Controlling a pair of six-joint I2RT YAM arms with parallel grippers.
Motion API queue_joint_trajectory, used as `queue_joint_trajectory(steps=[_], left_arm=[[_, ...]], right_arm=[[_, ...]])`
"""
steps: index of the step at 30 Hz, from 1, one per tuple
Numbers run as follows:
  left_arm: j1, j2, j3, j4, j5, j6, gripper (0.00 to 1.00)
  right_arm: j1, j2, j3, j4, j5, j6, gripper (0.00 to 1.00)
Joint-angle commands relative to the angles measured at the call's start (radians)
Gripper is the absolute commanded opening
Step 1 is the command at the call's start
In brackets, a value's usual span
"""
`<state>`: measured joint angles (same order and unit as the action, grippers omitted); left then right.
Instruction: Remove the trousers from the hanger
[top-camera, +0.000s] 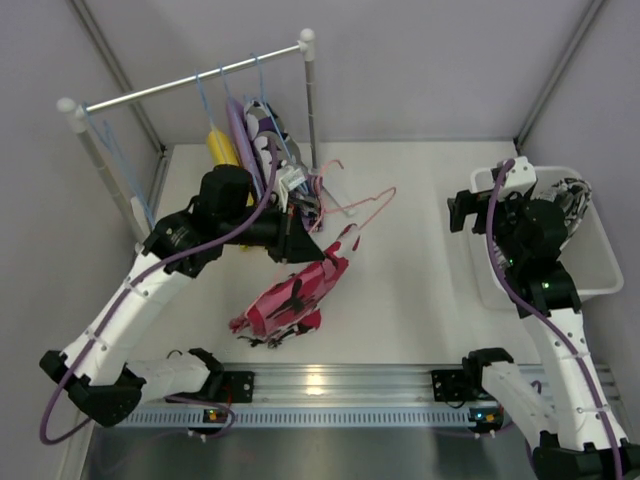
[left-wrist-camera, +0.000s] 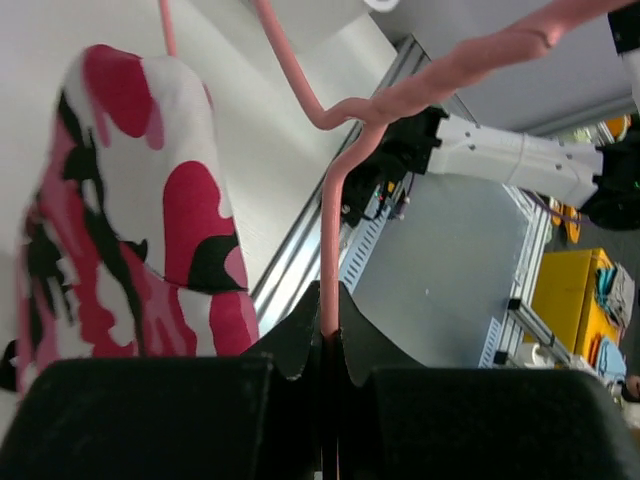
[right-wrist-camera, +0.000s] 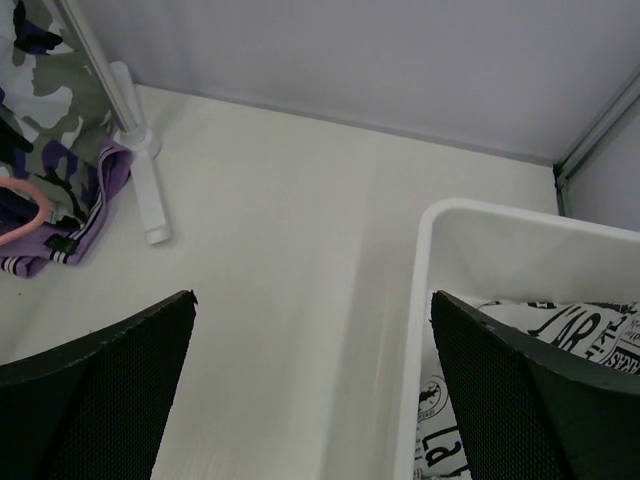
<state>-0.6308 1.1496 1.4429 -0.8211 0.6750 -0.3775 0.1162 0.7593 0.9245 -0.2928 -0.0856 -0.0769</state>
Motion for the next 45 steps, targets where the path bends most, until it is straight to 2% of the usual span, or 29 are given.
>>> queue_joint_trajectory(steps=[1, 4, 9, 10, 12, 17, 18, 26, 30, 34, 38, 40, 45], left_arm=[[-0.021, 0.034, 0.108, 0.255, -0.144, -0.099, 0.00], [-0.033, 0.108, 0.151, 0.377, -0.285, -0.161, 0.00], [-0.119, 0.314, 0.438, 0.364, -0.529, -0.204, 0.00], [-0.131, 0.378, 0.485, 0.359, -0.630, -0.201, 0.00], [-0.174, 0.439, 0.618, 0.318, -0.742, -0.211, 0.00], [-0.276, 0.579, 0.786, 0.306, -1.053, -0.231, 0.00], [-0.283, 0.590, 0.800, 0.313, -1.071, -0.248, 0.00], [-0.291, 0.664, 0.889, 0.347, -1.054, -0.380, 0.00], [-0.280, 0.680, 0.925, 0.346, -0.977, -0.465, 0.00], [-0.279, 0.691, 0.948, 0.362, -0.950, -0.518, 0.00], [-0.264, 0.702, 0.953, 0.404, -0.895, -0.587, 0.00], [-0.251, 0.710, 0.953, 0.415, -0.859, -0.618, 0.00], [-0.241, 0.716, 0.953, 0.438, -0.776, -0.670, 0.00]], right_arm=[[0.016, -0.034, -0.012, 0.012, 0.043, 0.020, 0.99], [0.016, -0.047, -0.027, 0.012, 0.072, 0.035, 0.99], [0.016, -0.095, -0.087, -0.003, 0.080, 0.052, 0.99], [0.017, -0.104, -0.093, -0.003, 0.081, 0.052, 0.99], [0.016, -0.130, -0.107, -0.009, 0.066, 0.048, 1.00], [0.016, -0.184, -0.142, -0.048, -0.135, -0.061, 0.99], [0.016, -0.202, -0.151, -0.063, -0.160, -0.073, 0.99], [0.017, -0.304, -0.268, -0.031, -0.408, -0.196, 1.00], [0.017, -0.354, -0.340, 0.024, -0.482, -0.302, 1.00], [0.028, -0.391, -0.403, 0.087, -0.584, -0.319, 1.00], [0.086, -0.425, -0.478, 0.162, -0.571, -0.339, 0.99], [0.121, -0.419, -0.510, 0.202, -0.504, -0.353, 1.00], [0.253, -0.319, -0.512, 0.338, -0.383, -0.324, 0.99]])
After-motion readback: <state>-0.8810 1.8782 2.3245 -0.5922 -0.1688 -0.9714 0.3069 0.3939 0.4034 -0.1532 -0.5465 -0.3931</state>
